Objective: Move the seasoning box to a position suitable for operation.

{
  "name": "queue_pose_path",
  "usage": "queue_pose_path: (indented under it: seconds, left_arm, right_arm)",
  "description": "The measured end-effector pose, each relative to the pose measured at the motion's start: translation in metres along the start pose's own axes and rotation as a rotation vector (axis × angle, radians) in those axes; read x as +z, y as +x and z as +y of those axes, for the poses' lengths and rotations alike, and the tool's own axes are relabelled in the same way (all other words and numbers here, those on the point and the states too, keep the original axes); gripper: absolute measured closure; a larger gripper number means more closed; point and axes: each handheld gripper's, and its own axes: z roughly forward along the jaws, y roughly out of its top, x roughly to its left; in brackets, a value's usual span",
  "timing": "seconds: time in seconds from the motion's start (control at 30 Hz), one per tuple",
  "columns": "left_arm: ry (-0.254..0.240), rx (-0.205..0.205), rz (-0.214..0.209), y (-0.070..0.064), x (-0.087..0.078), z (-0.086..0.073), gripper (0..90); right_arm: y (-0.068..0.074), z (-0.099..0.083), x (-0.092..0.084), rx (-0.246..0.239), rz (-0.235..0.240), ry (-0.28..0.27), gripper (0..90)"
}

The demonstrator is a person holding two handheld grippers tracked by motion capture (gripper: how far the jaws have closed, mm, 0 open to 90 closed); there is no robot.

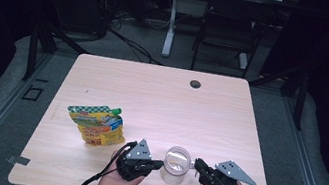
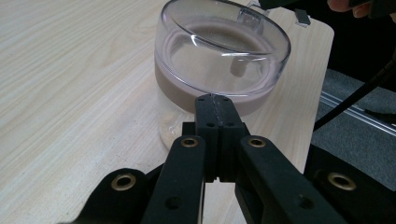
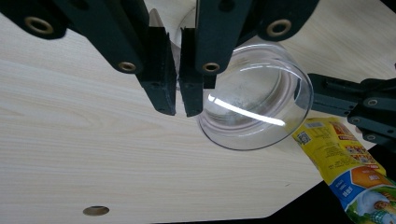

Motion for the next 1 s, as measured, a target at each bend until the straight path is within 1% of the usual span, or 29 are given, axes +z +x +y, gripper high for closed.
queue_pose_path:
  seconds: [0.07, 0.13, 0.17, 0.2, 0.23, 0.3, 0.5, 0.53, 0.6, 0.7, 0.73, 0.77, 0.8, 0.87, 0.9, 0.93, 0.97, 1.0]
  left_arm:
    - [0.0, 0.005, 0.005, 0.0, -0.002, 0.002, 90.0]
    - [-0.002, 0.003, -0.004, 0.0, -0.002, 0.002, 90.0]
    - [-0.004, 0.011, -0.005, 0.001, -0.002, 0.003, 90.0]
    - [-0.004, 0.011, -0.005, 0.001, -0.002, 0.003, 90.0]
    - [-0.005, 0.015, -0.006, 0.0, -0.001, 0.003, 90.0]
    - [-0.003, 0.022, -0.009, -0.001, -0.002, 0.004, 90.0]
    - [-0.009, 0.028, -0.015, -0.001, -0.003, 0.01, 90.0]
    - [-0.016, 0.029, -0.015, -0.001, -0.003, 0.012, 90.0]
    - [-0.014, 0.032, -0.014, -0.001, -0.004, 0.014, 90.0]
    - [-0.016, 0.041, -0.014, -0.001, -0.004, 0.019, 90.0]
    - [-0.016, 0.041, -0.014, -0.001, -0.004, 0.019, 90.0]
    - [-0.016, 0.041, -0.014, -0.001, -0.004, 0.019, 90.0]
    - [-0.017, 0.044, -0.017, -0.002, -0.004, 0.023, 90.0]
    - [-0.023, 0.045, -0.018, -0.002, -0.004, 0.025, 90.0]
    - [-0.023, 0.045, -0.018, -0.002, -0.004, 0.025, 90.0]
    - [-0.025, 0.042, -0.018, -0.003, -0.004, 0.026, 90.0]
    - [-0.024, 0.05, -0.016, -0.003, -0.005, 0.028, 90.0]
    - [-0.027, 0.052, -0.015, -0.003, -0.005, 0.029, 90.0]
  right_arm:
    - [0.0, -0.001, 0.0, -0.001, 0.009, -0.003, 83.2]
    - [0.0, -0.002, 0.0, -0.002, 0.013, -0.009, 81.5]
    - [0.001, -0.003, -0.001, -0.028, 0.022, -0.001, 76.3]
    - [0.001, -0.003, -0.001, -0.028, 0.022, -0.001, 76.3]
    - [0.003, -0.004, -0.003, -0.055, 0.044, 0.002, 67.9]
    - [0.005, -0.005, -0.004, -0.085, 0.058, 0.001, 63.0]
    - [0.015, -0.01, -0.007, -0.183, 0.048, 0.001, 56.3]
    - [0.016, -0.01, -0.008, -0.186, 0.051, 0.005, 55.2]
    - [0.017, -0.012, -0.009, -0.209, 0.054, 0.017, 53.2]
    - [0.019, -0.013, -0.01, -0.22, 0.046, 0.007, 49.5]
    - [0.019, -0.013, -0.01, -0.22, 0.046, 0.007, 49.5]
    - [0.018, -0.013, -0.01, -0.231, 0.039, 0.006, 49.5]
    - [0.019, -0.013, -0.011, -0.248, 0.03, -0.001, 46.2]
    - [0.02, -0.013, -0.011, -0.268, 0.035, 0.004, 45.7]
    - [0.02, -0.013, -0.011, -0.268, 0.035, 0.004, 45.7]
    - [0.023, -0.014, -0.011, -0.285, 0.042, 0.009, 45.0]
    - [0.024, -0.014, -0.009, -0.292, 0.039, 0.007, 44.6]
    - [0.025, -0.013, -0.009, -0.307, 0.031, 0.018, 44.2]
